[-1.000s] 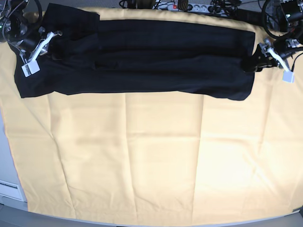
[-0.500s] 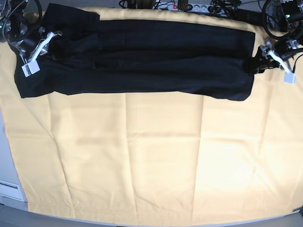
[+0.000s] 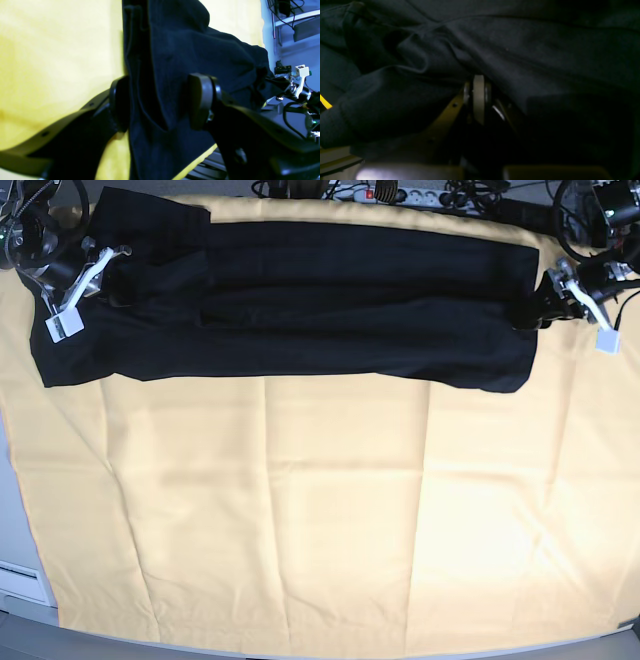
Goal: Fold the T-shirt properly
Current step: 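Hold both shirt ends and adjust the left gripper's grip on the end, then lift the shirt end with the left gripper and fold it toward the right gripper, then lower the folded end onto the shirt's middle with the left gripper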
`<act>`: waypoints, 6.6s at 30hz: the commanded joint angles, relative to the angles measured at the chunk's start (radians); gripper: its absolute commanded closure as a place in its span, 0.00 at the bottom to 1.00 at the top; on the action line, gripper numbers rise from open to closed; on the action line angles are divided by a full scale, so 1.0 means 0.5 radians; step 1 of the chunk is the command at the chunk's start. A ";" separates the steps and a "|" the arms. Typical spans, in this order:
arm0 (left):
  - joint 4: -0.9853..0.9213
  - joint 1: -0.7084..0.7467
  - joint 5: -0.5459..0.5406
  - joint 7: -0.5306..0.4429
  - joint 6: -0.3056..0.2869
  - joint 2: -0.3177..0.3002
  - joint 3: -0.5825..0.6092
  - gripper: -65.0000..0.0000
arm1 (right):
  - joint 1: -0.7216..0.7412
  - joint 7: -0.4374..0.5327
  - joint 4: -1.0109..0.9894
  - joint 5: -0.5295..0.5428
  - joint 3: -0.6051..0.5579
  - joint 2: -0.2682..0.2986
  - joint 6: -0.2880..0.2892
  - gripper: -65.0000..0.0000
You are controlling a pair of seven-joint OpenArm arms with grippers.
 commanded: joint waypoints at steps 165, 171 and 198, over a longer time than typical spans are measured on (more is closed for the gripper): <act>1.019 -0.106 1.442 -0.656 -0.043 0.863 1.218 1.00 | 0.108 0.265 -0.415 -0.375 0.013 0.029 -0.164 1.00; 1.019 -0.105 1.872 -0.809 0.245 0.864 1.421 1.00 | 0.108 0.265 -0.415 -0.375 0.013 0.029 -0.164 1.00; 1.197 -0.048 1.611 -0.814 0.242 0.869 1.233 1.00 | 0.108 0.259 -0.415 -0.374 0.013 0.029 -0.165 1.00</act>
